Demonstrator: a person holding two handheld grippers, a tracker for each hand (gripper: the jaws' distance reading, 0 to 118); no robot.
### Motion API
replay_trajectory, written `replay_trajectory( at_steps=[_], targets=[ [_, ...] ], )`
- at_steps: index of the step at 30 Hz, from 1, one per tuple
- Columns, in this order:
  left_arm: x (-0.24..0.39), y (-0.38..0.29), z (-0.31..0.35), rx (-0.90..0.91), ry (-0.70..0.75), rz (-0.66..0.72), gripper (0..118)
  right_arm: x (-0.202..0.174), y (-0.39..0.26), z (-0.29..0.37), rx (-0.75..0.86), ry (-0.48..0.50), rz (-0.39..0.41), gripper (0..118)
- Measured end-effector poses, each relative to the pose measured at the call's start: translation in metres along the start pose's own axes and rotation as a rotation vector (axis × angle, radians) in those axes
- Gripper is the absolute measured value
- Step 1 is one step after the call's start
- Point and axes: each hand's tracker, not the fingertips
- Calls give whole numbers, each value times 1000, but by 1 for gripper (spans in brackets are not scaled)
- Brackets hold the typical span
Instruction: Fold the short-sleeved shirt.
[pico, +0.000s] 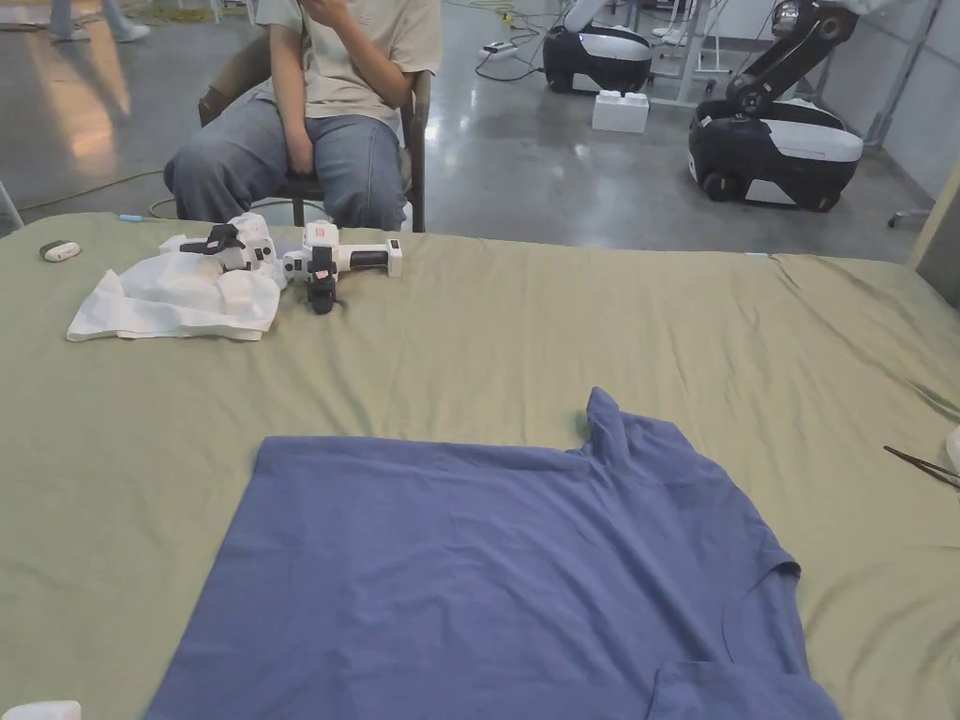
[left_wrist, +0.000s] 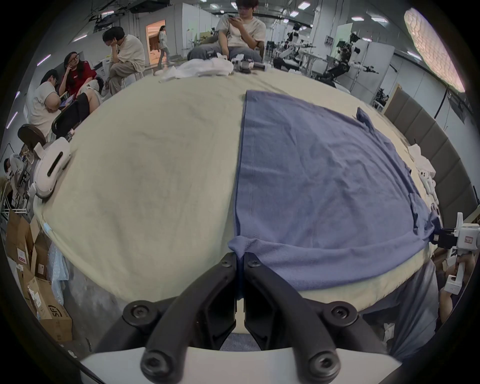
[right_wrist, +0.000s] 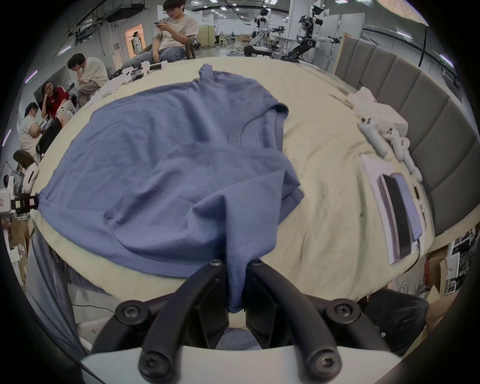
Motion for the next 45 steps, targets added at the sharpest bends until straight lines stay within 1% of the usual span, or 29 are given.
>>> replay_trajectory(
  at_steps=[5, 11, 17, 20, 21, 24, 30, 31, 32, 34, 35, 36, 37, 40, 43, 44, 45],
  targets=[
    [2, 27, 16, 136, -24, 6, 0, 3, 33, 30, 68, 12, 5, 6],
    [3, 88, 2, 183, -30, -19, 0, 8, 91, 31, 149, 9, -1, 6],
    [4, 150, -46, 166, -17, 2, 0, 16, 154, -12, 145, 22, -35, 6],
    [8, 169, -72, 137, -15, 0, 0, 17, 178, -39, 132, 12, -28, 6],
    [9, 175, -81, 126, -16, -1, 0, 17, 184, -47, 121, 7, -41, 6],
    [15, 179, -104, 102, -7, -2, 0, 18, 196, -73, 88, 7, -47, 7],
    [21, 175, -132, 40, 12, 28, 1, 18, 193, -110, 48, 1, -52, 9],
    [23, 175, -132, 37, 17, 26, 4, 18, 193, -112, 50, 0, -55, 13],
    [24, 174, -130, 43, 21, 26, 7, 18, 191, -110, 64, -5, -54, 22],
    [25, 175, -121, 70, 28, 26, 25, 18, 191, -104, 110, -63, -53, 46],
    [26, 176, -116, 93, 28, 18, 38, 18, 190, -98, 149, -63, -63, 56],
    [29, 176, -108, 125, 21, 8, 54, 18, 191, -90, 188, -51, -74, 57],
    [33, 177, -100, 157, 13, -4, 61, 13, 193, -76, 235, -38, -82, 57],
    [46, 178, -75, 254, -14, -53, 61, 1, 194, -48, 386, -22, -72, 59],
    [62, 177, -46, 380, -31, -78, 60, -21, 196, -13, 551, -30, -71, 60],
    [68, 175, -37, 431, -30, -80, 59, -28, 195, -3, 607, -32, -85, 60],
    [75, 174, -27, 479, -23, -81, 53, -35, 196, 6, 663, -31, -95, 60]
  ],
)
